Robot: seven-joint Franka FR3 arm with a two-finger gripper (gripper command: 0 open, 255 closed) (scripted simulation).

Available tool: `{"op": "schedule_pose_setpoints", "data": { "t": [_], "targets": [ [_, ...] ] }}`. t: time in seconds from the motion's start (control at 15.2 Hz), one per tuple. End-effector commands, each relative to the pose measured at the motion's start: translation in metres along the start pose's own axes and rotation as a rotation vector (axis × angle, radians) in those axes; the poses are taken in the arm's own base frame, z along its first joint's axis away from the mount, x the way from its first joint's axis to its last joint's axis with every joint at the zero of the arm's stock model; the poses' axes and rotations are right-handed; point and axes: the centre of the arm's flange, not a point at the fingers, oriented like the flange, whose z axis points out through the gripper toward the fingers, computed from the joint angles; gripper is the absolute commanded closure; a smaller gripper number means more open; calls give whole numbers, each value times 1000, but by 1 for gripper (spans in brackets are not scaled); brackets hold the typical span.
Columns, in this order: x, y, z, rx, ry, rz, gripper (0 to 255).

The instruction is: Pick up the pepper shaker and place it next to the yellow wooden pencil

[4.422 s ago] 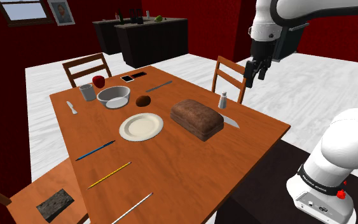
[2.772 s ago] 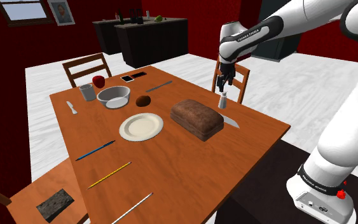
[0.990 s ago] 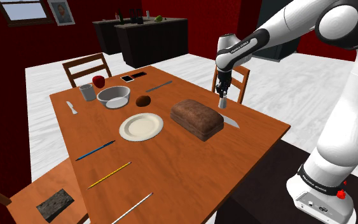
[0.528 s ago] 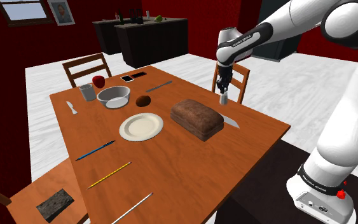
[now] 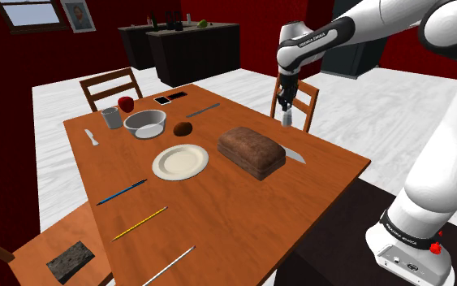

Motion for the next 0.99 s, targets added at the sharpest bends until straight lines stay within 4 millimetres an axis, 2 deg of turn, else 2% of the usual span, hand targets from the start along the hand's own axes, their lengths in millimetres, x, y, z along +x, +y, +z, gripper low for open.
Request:
{"op": "schedule_pose_setpoints", "data": {
  "t": [0.0,0.92],
  "targets": [
    [0,1,-10,0,0,0,255],
    [-2,8,-84,0,0,0,255]
  ]
}}
